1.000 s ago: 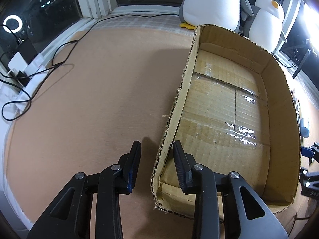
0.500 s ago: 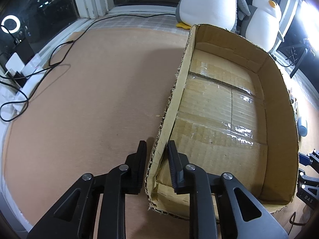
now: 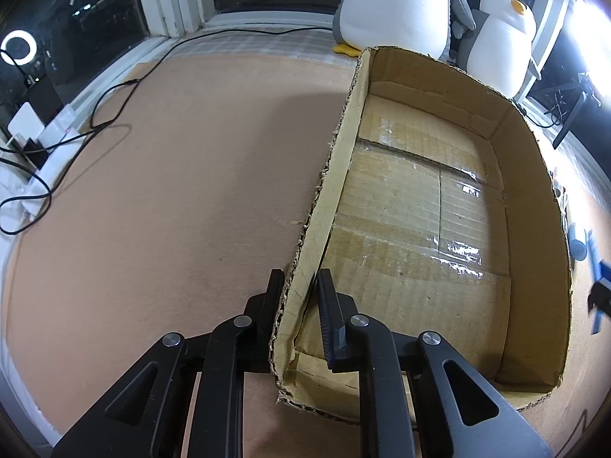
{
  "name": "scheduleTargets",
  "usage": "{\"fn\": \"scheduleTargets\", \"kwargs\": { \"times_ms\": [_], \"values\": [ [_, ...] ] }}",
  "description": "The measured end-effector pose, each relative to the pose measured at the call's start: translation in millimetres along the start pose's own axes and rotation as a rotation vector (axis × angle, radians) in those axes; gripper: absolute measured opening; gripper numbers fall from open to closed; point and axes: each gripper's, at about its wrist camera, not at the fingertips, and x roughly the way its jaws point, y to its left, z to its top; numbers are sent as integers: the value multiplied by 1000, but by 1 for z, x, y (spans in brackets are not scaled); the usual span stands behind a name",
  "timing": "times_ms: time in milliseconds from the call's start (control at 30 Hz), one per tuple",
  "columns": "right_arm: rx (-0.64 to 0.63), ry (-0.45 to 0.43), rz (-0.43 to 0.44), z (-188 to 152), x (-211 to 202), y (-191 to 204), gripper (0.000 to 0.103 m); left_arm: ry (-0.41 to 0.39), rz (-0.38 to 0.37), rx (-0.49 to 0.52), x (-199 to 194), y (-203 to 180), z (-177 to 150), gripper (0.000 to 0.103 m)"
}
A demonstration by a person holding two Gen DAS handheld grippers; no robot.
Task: Organize rigid objects
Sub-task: 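Carry the phone stand into the box and open the right gripper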
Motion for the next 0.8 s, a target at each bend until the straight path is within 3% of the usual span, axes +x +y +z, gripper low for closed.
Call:
{"fn": "scheduleTargets", "kwargs": {
  "times_ms": [300,800],
  "values": [
    [-65,-81,73,34,-11,49,33,-2,-1,-3,0,0,0,16],
    [-140,-36,90,47,30,100,33,-5,0,-3,0,0,0,16]
  ]
}}
